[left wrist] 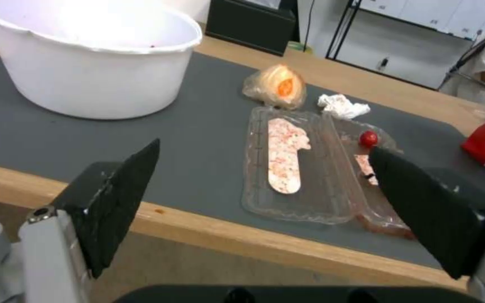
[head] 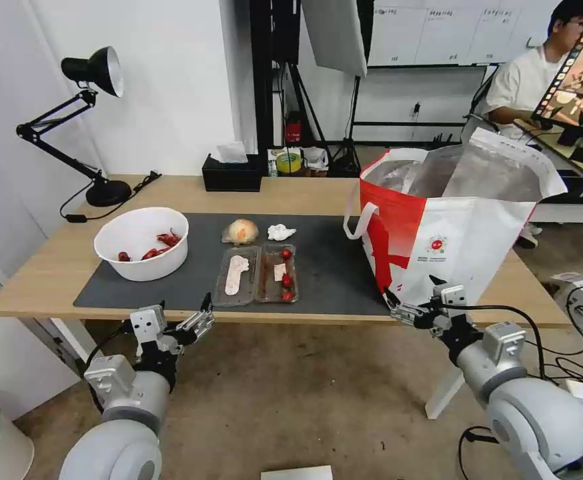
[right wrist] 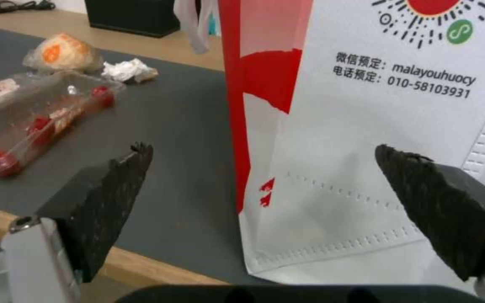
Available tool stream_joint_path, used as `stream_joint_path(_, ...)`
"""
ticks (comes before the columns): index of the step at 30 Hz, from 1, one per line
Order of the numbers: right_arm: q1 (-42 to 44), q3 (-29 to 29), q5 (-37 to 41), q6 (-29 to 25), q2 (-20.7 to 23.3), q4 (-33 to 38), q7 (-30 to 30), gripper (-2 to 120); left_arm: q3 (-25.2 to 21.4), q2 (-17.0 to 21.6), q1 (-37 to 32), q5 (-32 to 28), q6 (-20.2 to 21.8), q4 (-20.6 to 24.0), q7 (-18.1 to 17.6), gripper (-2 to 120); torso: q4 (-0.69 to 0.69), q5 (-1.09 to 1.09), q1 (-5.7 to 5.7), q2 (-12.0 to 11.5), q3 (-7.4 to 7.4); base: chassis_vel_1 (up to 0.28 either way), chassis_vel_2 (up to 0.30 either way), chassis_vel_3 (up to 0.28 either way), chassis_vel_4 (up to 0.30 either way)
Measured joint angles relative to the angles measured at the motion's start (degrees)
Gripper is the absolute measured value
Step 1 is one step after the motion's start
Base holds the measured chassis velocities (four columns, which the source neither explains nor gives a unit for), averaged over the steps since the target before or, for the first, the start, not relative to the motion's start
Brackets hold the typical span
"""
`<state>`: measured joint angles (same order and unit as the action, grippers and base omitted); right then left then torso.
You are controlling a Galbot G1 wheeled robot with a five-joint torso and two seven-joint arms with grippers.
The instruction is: Pick up the trash from the table and place it into the takeout bag.
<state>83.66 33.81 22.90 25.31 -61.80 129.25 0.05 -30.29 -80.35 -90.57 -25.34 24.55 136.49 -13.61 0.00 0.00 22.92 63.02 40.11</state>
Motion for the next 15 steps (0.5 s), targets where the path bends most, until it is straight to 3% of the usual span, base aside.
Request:
stream_joint_path(9,-0.16,-0.47,0.01,-0.16,-0.33,-0.04,-0.02,100,0.17,-0.2,0.32,-2.54,0.0,-0.06,-0.03,100,0.0,0.0,0.0,0.0,0.0,0.0,0.0,0.0,0.0)
stream_joint_path(15,-0.46,-1.32,0.03,-0.23,-0.42,-0.1,-0.11,100,0.8,-0.4,1.82,-10.44,1.36,-0.89,-3.36,100,0.01,0.0,0.0,0.0,0.0,0.0,0.0,0.0,0.0)
